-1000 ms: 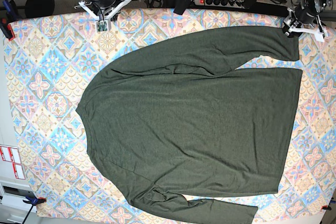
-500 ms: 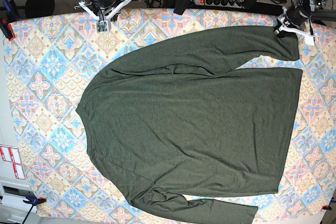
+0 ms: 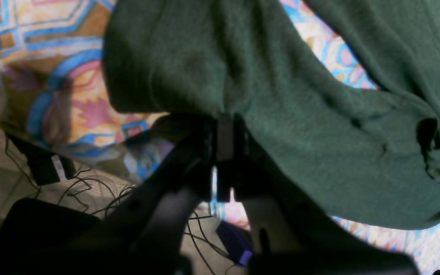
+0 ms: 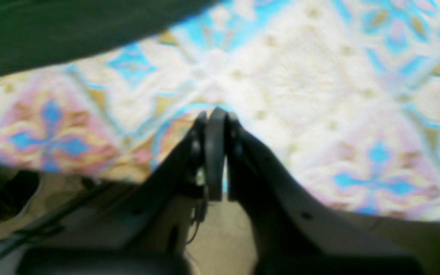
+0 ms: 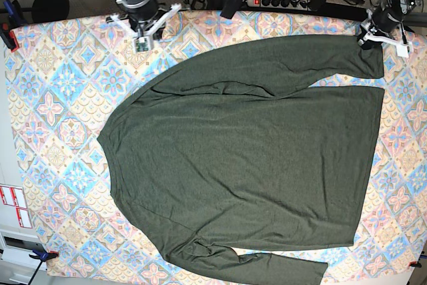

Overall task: Fold the T-shirt properly
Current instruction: 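Grasp the shirt's shoulder edges with the left and right grippers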

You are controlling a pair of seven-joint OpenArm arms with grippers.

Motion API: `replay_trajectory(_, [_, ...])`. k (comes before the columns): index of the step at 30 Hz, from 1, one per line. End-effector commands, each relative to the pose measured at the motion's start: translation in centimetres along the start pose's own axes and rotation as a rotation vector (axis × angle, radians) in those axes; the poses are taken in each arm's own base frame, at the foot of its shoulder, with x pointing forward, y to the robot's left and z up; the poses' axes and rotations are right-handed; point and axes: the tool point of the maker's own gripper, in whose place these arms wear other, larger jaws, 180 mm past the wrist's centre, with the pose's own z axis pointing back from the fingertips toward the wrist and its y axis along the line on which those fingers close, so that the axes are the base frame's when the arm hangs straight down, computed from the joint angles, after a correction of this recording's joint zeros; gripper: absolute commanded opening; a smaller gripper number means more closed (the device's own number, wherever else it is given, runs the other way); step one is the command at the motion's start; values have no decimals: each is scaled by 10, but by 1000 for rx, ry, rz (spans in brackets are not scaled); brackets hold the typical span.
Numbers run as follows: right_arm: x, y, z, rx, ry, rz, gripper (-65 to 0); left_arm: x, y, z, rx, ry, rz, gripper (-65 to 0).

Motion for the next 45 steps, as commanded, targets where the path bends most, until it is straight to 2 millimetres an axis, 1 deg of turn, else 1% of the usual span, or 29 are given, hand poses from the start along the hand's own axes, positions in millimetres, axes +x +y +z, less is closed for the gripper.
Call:
replay_trajectory(1, [16,5,1,15,-52,8,-608,13,-1,5,-6,-30,-18,-650])
replay_trajectory(4, [24,16,-4,42,-43,23,-552,12,-4,5,-22,-30,-32,-650])
replay_trajectory(7, [36,17,-9,46,-48,31,-495,12,-6,5,-34,-30,-41,-650])
replay_trajectory(9, [48,15,-12,42,-72,35,-468,12,-6,5,-35,-30,-42,-650])
replay_trajectory(10, [58,14,-14,40,-93,38,-460,12,-6,5,-35,-30,-42,-650])
replay_trajectory(12, [77,12,-18,37,-134,44,-457,12,-6,5,-34,-29,-44,-650])
replay_trajectory(14, [92,10,-21,35,-164,48,-456,12,-6,4,-35,-28,-44,-650])
replay_trajectory(16, [97,8,-25,29,-154,52,-455,11,-6,4,-35,-26,-46,-650])
replay_trajectory(17, [102,4,-27,20,-151,52,-455,11,-7,4,-35,-25,-46,-650])
replay_trajectory(18, [108,-1,-28,8,-144,50,-455,11,-7,4,-34,-25,-47,-650])
replay_trajectory(22, [117,-23,-38,-41,-116,29,-454,11,-7,4,-34,-25,-47,-650])
replay_trajectory(26, [118,-39,-46,-73,-104,6,-453,11,-7,4,-34,-25,-47,-650])
replay_trajectory(29, [114,-43,-54,-64,-85,-32,-446,11,-7,4,-34,-25,-47,-650])
replay_trajectory(31, [112,-44,-60,-32,-77,-98,-422,10,-7,4,-35,-23,-48,-650])
replay_trajectory(33, [108,-52,-66,-8,-66,-193,-394,10,-7,4,-35,-23,-48,-650])
replay_trajectory(35, [106,-57,-69,14,-60,-273,-381,10,-7,4,-35,-23,-48,-650])
replay_trajectory(42, [97,-70,-82,34,-33,-403,-378,10,-7,4,-35,-23,-48,-650])
replay_trajectory(45, [86,-73,-86,24,-2,-419,-376,10,-7,4,-35,-23,-48,-650])
